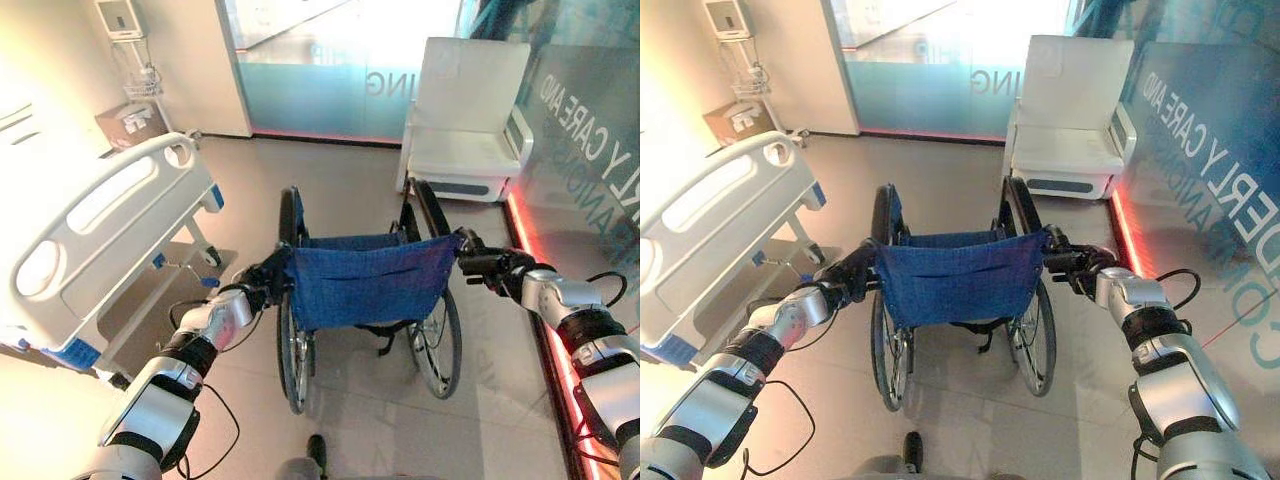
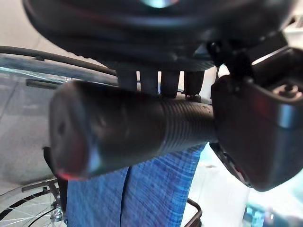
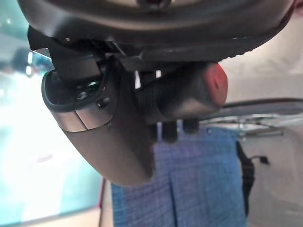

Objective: Push the wheelchair next to the bed

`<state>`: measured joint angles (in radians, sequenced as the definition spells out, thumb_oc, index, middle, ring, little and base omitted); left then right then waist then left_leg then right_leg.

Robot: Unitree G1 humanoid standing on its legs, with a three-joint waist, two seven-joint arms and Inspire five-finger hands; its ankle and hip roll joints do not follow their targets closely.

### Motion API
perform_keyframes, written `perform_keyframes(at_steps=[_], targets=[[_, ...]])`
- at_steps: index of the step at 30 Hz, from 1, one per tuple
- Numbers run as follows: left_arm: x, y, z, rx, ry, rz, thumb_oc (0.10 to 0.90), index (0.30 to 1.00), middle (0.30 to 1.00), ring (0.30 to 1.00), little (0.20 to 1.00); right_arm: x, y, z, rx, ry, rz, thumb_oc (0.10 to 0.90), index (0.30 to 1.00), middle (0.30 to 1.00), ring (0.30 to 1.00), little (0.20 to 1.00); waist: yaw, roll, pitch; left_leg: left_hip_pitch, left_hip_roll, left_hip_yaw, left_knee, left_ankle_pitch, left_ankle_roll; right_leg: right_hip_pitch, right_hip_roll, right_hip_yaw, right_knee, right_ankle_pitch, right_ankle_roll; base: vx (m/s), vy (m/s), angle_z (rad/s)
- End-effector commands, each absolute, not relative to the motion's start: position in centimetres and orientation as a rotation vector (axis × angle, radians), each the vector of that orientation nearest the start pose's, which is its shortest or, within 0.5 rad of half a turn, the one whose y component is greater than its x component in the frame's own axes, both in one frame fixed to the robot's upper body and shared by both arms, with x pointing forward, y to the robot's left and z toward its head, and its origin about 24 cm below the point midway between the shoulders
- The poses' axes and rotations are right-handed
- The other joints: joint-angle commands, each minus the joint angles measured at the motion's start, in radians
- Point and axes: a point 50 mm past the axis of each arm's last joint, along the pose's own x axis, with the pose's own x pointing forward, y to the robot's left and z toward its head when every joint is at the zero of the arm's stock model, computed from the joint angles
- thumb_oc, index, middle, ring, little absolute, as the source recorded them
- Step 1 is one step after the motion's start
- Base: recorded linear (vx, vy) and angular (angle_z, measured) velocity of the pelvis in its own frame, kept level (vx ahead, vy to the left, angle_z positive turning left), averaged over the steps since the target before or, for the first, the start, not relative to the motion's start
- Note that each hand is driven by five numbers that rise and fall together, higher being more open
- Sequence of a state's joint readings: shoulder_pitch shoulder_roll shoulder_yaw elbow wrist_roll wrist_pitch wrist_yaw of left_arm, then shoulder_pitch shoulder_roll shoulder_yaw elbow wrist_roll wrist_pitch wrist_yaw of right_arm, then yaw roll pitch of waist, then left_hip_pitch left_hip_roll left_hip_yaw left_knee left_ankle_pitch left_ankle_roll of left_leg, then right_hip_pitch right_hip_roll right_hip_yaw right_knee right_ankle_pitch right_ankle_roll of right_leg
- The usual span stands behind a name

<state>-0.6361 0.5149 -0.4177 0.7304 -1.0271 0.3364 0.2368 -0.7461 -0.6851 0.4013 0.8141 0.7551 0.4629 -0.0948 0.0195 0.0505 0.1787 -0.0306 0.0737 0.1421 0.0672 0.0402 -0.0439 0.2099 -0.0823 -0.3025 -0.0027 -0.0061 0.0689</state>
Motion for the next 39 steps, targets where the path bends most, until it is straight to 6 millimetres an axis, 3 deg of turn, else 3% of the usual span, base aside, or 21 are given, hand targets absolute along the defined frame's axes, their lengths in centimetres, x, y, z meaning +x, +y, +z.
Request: perform_keyframes(at_steps=[1,2,3,5,7,9,12,13,19,21,25,27,28,29,31,32,33,34,37,39], targets=[[38.6,20.0,12.3,-0.288,0.26,0.017,0.4,0.3,0.3,0.3,0.3,38.3,-16.0,11.7,0.121,0.313,0.309,0.4,0.3,0.3,0.3,0.3,0.086,-0.065,-0.062,-0.005,-0.087,-0.026,0.002,0.048,0.025,0.077,-0.06,0.027,0.179,-0.118,0.011,0.35,0.3,-0.25],[38.6,20.4,12.2,-0.26,0.256,0.021,0.4,0.3,0.3,0.3,0.3,38.1,-16.3,11.4,0.123,0.309,0.302,0.4,0.3,0.3,0.3,0.3,0.081,-0.073,-0.062,-0.004,-0.107,-0.03,0.018,0.034,0.046,0.039,-0.095,0.039,0.28,-0.071,0.033,0.33,0.31,-0.16],[38.6,20.6,12.2,-0.254,0.255,0.023,0.4,0.3,0.3,0.3,0.3,38.0,-16.5,11.3,0.123,0.306,0.299,0.4,0.3,0.3,0.3,0.3,0.08,-0.074,-0.062,-0.004,-0.114,-0.031,0.025,0.027,0.054,0.023,-0.113,0.042,0.336,-0.047,0.038,0.34,0.378,-0.14],[38.6,21.2,12.2,-0.228,0.242,0.037,0.4,0.3,0.3,0.3,0.3,37.6,-17.3,10.9,0.13,0.298,0.291,0.4,0.3,0.3,0.3,0.3,0.072,-0.066,-0.058,0.008,-0.14,-0.024,0.042,-0.001,0.084,-0.053,-0.183,0.057,0.571,0.052,0.037,0.3,0.334,-0.18],[38.6,21.6,12.3,-0.225,0.235,0.052,0.4,0.3,0.3,0.3,0.3,37.5,-17.6,10.9,0.132,0.297,0.295,0.4,0.3,0.3,0.3,0.3,0.064,-0.058,-0.057,0.032,-0.152,-0.021,0.044,-0.021,0.098,-0.11,-0.211,0.069,0.674,0.093,0.031,0.31,0.262,0.11],[38.7,21.8,12.3,-0.226,0.232,0.07,0.4,0.3,0.3,0.3,0.3,37.6,-17.6,11.0,0.132,0.296,0.303,0.4,0.3,0.3,0.3,0.3,0.057,-0.053,-0.057,0.061,-0.158,-0.022,0.03,-0.03,0.103,-0.155,-0.21,0.078,0.679,0.095,0.026,0.32,0.163,0.32],[38.8,21.6,12.5,-0.224,0.215,0.085,0.4,0.3,0.3,0.3,0.3,38.1,-17.1,11.8,0.135,0.283,0.314,0.4,0.3,0.3,0.3,0.3,0.036,-0.052,-0.05,0.106,-0.165,-0.025,0.001,-0.039,0.099,-0.228,-0.149,0.065,0.537,0.073,0.017,0.34,0.003,-0.17],[38.9,21.2,12.7,-0.226,0.2,0.088,0.4,0.3,0.3,0.3,0.3,38.2,-17.0,12.3,0.135,0.27,0.313,0.4,0.3,0.3,0.3,0.3,0.016,-0.06,-0.041,0.135,-0.175,-0.033,-0.002,-0.068,0.096,-0.271,-0.114,0.055,0.372,0.085,0.024,0.37,-0.068,-0.4],[38.7,19.9,12.2,-0.22,0.182,0.065,0.4,0.3,0.3,0.3,0.3,38.2,-18.9,12.9,0.14,0.251,0.261,0.4,0.3,0.3,0.3,0.3,-0.07,-0.088,-0.029,0.208,-0.234,-0.133,0.031,-0.179,0.1,-0.432,-0.022,0.135,-0.064,0.253,0.095,0.43,-0.104,0.23],[38.7,19.8,12.0,-0.223,0.19,0.064,0.4,0.3,0.3,0.3,0.3,38.1,-19.3,12.8,0.143,0.255,0.255,0.4,0.3,0.3,0.3,0.3,-0.083,-0.077,-0.026,0.244,-0.221,-0.152,0.055,-0.22,0.097,-0.485,-0.024,0.121,-0.085,0.252,0.093,0.63,-0.189,0.87],[38.4,20.0,11.2,-0.243,0.212,0.064,0.4,0.3,0.3,0.3,0.3,37.8,-19.3,12.2,0.137,0.266,0.266,0.4,0.3,0.3,0.3,0.3,-0.098,-0.089,-0.045,0.274,-0.226,-0.174,0.122,-0.293,0.108,-0.443,-0.026,0.143,-0.059,0.263,0.08,0.54,-0.221,0.67],[38.1,20.3,10.6,-0.267,0.229,0.077,0.4,0.3,0.3,0.3,0.3,37.7,-19.0,12.0,0.143,0.279,0.281,0.4,0.3,0.3,0.3,0.3,-0.109,-0.082,-0.072,0.295,-0.204,-0.175,0.181,-0.265,0.084,-0.429,-0.023,0.152,0.008,0.234,0.056,0.48,-0.218,0.86],[37.9,20.4,10.1,-0.275,0.236,0.091,0.4,0.3,0.3,0.3,0.3,37.6,-18.5,11.9,0.138,0.287,0.293,0.4,0.3,0.3,0.3,0.3,-0.118,-0.064,-0.089,0.31,-0.17,-0.169,0.24,-0.182,0.044,-0.415,-0.003,0.149,0.039,0.211,0.031,0.57,-0.335,0.74],[37.6,20.4,9.7,-0.284,0.238,0.111,0.4,0.3,0.3,0.3,0.3,37.2,-17.4,11.5,0.137,0.293,0.316,0.4,0.3,0.3,0.3,0.3,-0.125,-0.062,-0.106,0.273,-0.134,-0.147,0.391,-0.017,-0.007,-0.374,0.009,0.155,0.051,0.189,-0.005,0.48,-0.33,0.84],[37.4,20.5,9.6,-0.292,0.231,0.129,0.4,0.3,0.3,0.3,0.3,36.9,-16.9,11.4,0.134,0.292,0.33,0.4,0.3,0.3,0.3,0.3,-0.121,-0.083,-0.106,0.195,-0.136,-0.121,0.551,0.058,-0.027,-0.335,-0.001,0.164,0.047,0.172,-0.027,0.33,-0.285,0.57],[37.1,20.7,9.4,-0.304,0.227,0.143,0.4,0.3,0.3,0.3,0.3,36.5,-16.9,11.0,0.122,0.293,0.341,0.4,0.3,0.3,0.3,0.3,-0.114,-0.087,-0.098,0.112,-0.127,-0.098,0.688,0.071,-0.041,-0.297,0.004,0.16,0.05,0.149,-0.045,0.4,-0.317,0.1],[36.8,21.4,9.4,-0.31,0.218,0.163,0.4,0.3,0.3,0.3,0.3,36.2,-17.0,10.9,0.116,0.287,0.354,0.4,0.3,0.3,0.3,0.3,-0.1,-0.109,-0.084,0.005,-0.112,-0.063,0.765,0.08,-0.04,-0.25,-0.008,0.145,0.051,0.119,-0.063,0.44,-0.289,-0.2],[36.7,21.7,9.4,-0.313,0.215,0.168,0.4,0.3,0.3,0.3,0.3,36.1,-17.0,10.8,0.11,0.284,0.357,0.4,0.3,0.3,0.3,0.3,-0.088,-0.103,-0.067,-0.038,-0.085,-0.047,0.766,0.052,-0.035,-0.217,0.006,0.14,0.053,0.101,-0.068,0.35,-0.196,-0.19],[36.5,22.2,9.4,-0.312,0.208,0.169,0.4,0.3,0.3,0.3,0.3,36.2,-16.9,11.1,0.11,0.273,0.356,0.4,0.3,0.3,0.3,0.3,-0.067,-0.106,-0.049,-0.068,-0.088,-0.034,0.649,0.034,-0.02,-0.178,0.012,0.141,0.053,0.078,-0.063,0.28,-0.05,-0.25],[36.5,23.2,9.7,-0.311,0.201,0.164,0.4,0.3,0.3,0.3,0.3,36.9,-16.8,11.9,0.1,0.267,0.336,0.4,0.3,0.3,0.3,0.3,-0.034,-0.101,-0.025,-0.075,-0.078,0.005,0.409,0.037,-0.014,-0.133,0.034,0.156,0.058,0.045,-0.056,0.46,-0.004,-0.21]])
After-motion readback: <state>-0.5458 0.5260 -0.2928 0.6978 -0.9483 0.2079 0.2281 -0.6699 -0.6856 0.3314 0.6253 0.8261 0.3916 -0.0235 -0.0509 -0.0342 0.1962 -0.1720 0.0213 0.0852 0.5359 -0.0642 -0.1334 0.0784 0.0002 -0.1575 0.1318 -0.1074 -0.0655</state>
